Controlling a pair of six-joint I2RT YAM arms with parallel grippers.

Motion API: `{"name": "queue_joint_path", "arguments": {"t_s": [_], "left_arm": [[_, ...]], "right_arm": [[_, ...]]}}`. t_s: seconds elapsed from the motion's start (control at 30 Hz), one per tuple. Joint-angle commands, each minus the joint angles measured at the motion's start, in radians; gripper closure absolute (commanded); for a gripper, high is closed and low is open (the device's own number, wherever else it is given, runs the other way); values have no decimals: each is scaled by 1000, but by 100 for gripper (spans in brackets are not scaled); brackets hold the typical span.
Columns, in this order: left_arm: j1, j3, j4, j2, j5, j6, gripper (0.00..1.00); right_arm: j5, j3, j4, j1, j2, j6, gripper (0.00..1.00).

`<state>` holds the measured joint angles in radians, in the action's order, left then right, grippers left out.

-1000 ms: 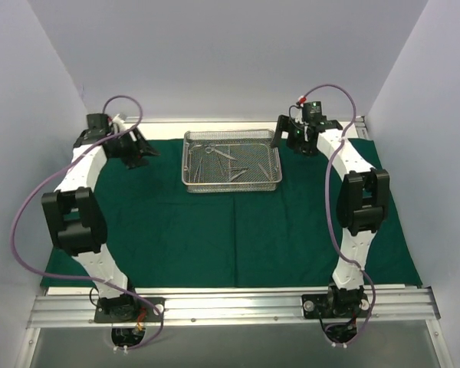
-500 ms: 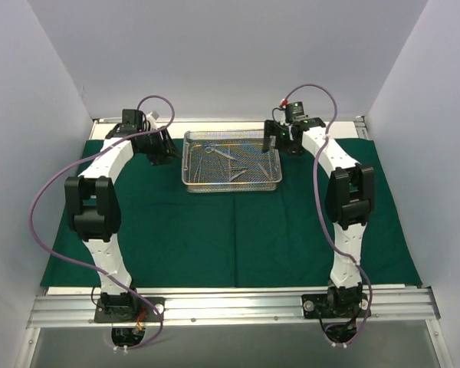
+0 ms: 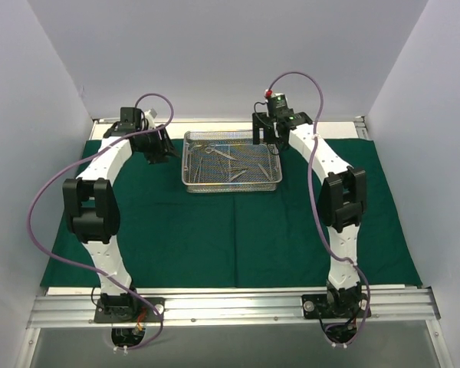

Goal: Open and lay out the surgical kit
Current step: Pick up the container from the surgical kit.

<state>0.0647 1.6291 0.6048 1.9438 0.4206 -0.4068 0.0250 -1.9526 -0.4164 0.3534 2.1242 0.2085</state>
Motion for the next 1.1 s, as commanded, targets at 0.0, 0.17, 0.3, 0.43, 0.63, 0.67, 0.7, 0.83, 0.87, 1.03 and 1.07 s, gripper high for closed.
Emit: {"name": "queue_joint_path", "arguments": {"t_s": [0.0, 0.17, 0.3, 0.43, 0.63, 0.67, 0.7, 0.83, 0.87, 1.03, 1.07], "left_arm": [[4, 81, 0, 46, 9, 17, 39], [26, 147, 13, 115, 14, 14, 39], [43, 209, 53, 168, 7, 19, 39], [55, 267, 84, 201, -29, 20, 40], [80, 340, 148, 259, -74, 26, 40], [83, 359, 156, 271, -81, 28, 40], [87, 367, 167, 279, -88, 31, 40], [93, 403, 193, 313, -101, 36, 40], [95, 414, 199, 329, -106, 36, 40], [103, 480, 230, 375, -100, 39, 44], [106, 491, 231, 389, -95, 40, 45]], "right_arm": [[88, -22, -42, -28, 14, -21, 19], [98, -3, -48, -45, 46, -18, 19], [64, 9, -47, -56, 72, -17, 22], [27, 38, -7, -65, 79, -17, 26], [-52, 41, 4, -103, 108, -1, 32], [-62, 41, 5, -113, 114, 0, 34], [-80, 40, 7, -117, 118, 0, 41], [-109, 34, 10, -119, 135, 3, 43], [-115, 34, 11, -119, 141, 5, 43], [-129, 29, 14, -117, 158, 9, 45], [-135, 26, 14, -117, 164, 11, 49]]}}
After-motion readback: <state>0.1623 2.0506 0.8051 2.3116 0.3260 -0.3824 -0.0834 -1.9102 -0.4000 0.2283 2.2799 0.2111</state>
